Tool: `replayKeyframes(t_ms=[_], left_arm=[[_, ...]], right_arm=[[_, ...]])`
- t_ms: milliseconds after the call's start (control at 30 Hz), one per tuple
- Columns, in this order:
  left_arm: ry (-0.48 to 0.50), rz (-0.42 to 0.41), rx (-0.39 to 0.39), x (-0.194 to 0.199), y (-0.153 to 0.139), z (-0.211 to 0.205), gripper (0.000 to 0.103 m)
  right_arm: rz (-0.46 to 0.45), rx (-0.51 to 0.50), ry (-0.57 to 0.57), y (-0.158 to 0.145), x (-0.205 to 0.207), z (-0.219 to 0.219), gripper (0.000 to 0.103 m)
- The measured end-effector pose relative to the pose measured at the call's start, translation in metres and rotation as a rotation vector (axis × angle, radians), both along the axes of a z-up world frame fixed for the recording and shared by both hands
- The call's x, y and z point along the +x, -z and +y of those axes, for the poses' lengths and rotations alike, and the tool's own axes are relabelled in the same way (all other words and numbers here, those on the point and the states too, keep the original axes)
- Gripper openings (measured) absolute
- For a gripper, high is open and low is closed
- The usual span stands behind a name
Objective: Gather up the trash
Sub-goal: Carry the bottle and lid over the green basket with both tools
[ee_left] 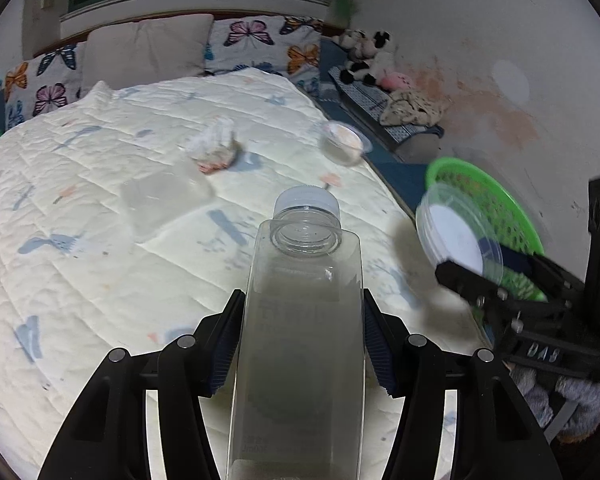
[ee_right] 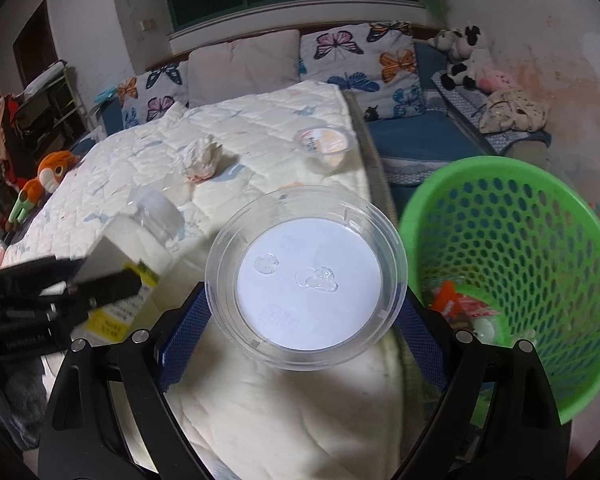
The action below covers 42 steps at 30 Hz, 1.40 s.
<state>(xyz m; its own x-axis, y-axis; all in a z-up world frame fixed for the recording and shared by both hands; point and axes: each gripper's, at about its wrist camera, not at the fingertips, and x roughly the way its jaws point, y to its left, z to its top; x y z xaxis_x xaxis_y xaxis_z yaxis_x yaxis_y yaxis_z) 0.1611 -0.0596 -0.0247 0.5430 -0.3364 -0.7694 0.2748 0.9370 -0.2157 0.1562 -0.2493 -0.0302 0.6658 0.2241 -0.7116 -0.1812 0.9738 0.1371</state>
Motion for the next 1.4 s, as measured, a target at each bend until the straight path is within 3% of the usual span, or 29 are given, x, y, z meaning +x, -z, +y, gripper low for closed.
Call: replayKeyframes(t_ms=[567,1400], left_arm=[[0.150,0.043,-0.008,-0.036,0.018,-0.054,0.055],[0.187,-0.005,0.010,-0.017,-0.005,-0.074,0.055]], right_arm=[[-0.003,0.014,0.140,-0.004,-0.012,-0.060,0.089],[0.069,0.017,0.237,0.016,-0.011,-0.107,0.089]])
